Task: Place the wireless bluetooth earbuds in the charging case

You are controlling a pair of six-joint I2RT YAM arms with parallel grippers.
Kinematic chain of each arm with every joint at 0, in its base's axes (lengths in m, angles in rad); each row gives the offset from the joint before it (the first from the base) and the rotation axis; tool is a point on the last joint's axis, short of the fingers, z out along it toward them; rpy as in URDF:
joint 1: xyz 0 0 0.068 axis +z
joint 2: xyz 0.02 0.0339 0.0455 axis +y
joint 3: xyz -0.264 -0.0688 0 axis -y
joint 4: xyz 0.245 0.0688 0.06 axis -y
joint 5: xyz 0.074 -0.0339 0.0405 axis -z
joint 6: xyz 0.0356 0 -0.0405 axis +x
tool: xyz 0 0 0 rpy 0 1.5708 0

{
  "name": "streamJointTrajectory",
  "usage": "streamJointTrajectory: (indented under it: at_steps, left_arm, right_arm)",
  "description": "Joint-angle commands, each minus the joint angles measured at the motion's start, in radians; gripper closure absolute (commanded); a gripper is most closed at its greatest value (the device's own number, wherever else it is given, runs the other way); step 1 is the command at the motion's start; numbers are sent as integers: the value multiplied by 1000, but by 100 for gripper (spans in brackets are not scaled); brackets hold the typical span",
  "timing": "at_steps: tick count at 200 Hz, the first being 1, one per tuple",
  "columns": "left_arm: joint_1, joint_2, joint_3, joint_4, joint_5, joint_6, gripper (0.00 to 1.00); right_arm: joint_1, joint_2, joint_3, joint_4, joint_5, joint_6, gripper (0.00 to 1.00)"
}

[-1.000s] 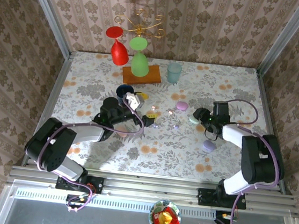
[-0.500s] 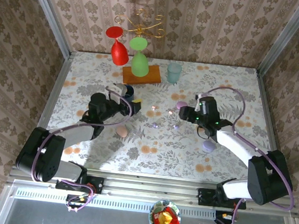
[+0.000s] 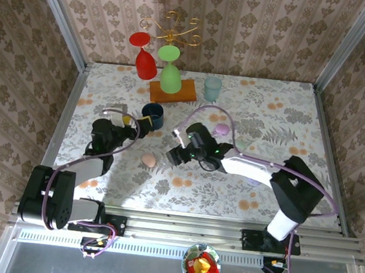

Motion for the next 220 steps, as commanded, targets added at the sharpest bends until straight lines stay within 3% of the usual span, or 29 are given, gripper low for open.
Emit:
streamJointTrajectory:
  at_steps: [1, 91, 137, 220]
  left_arm:
    - [46, -22, -17, 39, 7, -69, 0]
    - [167, -70, -54, 2, 45, -62, 0]
    - [169, -84, -58, -8, 42, -45, 0]
    - [169, -84, -59, -9, 49, -45, 0]
  right_arm:
    - [49, 79, 64, 41, -56, -124, 21]
    - [113, 297, 183, 71, -71, -248, 20]
    - [112, 365, 230, 54, -68, -264, 37]
    - [103, 407, 274, 39, -88, -259, 56]
